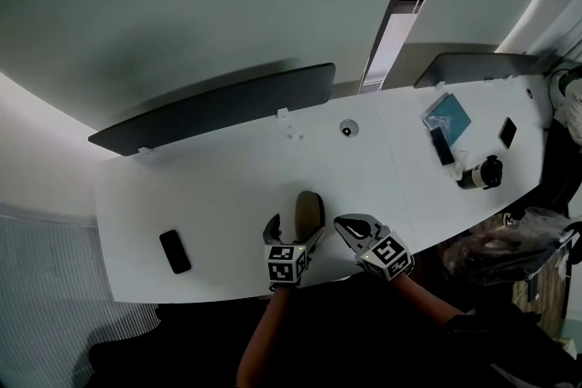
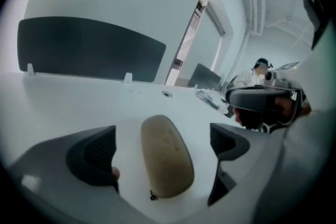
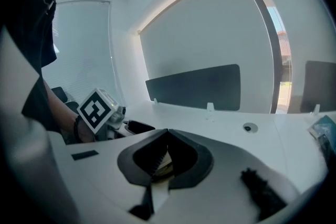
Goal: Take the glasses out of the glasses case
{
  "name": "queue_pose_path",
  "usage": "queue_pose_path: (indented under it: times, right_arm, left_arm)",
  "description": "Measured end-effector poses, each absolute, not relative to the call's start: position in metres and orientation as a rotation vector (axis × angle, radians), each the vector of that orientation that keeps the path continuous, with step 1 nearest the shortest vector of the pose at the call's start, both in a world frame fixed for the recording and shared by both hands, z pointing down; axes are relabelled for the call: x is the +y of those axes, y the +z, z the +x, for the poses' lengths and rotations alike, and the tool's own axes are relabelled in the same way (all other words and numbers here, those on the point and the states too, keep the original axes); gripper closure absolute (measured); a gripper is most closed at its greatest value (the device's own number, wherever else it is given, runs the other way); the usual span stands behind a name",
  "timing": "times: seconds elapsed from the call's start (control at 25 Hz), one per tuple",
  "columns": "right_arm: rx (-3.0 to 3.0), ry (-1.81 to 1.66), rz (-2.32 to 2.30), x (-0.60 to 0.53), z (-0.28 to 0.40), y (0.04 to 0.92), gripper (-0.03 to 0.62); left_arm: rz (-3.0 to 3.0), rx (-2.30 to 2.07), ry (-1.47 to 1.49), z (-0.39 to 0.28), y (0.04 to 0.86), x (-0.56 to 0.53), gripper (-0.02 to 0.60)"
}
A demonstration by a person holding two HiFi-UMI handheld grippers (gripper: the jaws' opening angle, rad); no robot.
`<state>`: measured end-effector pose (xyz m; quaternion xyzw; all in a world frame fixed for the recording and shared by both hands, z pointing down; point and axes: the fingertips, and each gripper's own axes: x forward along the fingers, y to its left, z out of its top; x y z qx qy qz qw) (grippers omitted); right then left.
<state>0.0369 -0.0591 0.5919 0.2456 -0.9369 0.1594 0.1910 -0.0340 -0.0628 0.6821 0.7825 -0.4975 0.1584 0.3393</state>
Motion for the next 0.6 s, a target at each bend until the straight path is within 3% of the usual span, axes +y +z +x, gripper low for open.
queue_pose_path:
  times: [0.08,0.4,0.44,0.52,0.6]
  right_arm:
    - [-2.635,0.464,0.712,-0.057,0.031,0.597,0.586]
    - [-2.637,0.468,0.718,-0.049,0.028,0.597,0.586]
    - [-2.638,0.464,0.728,-0.051,0.028,0.596,0.586]
    - [-2.64,0.461,0.744,-0.054,0.029,0.593,0.586]
    - [-2.641,0.462,0.761,-0.055,0.031,0.589,0.586]
  left_arm:
    - [2.015,-1.32,0.437,-0.034,0.694,-0.07,-0.011]
    - [1.948,-1.223,0.545,-0.018,0.735,-0.065,-0.011]
    - [1.939,-1.202,0.555,-0.019,0.737,-0.064,0.013]
    - [1.932,-1.138,0.586,-0.02,0.74,-0.059,0.22]
    - [1.95,-1.09,0.626,-0.017,0.739,-0.056,0.233]
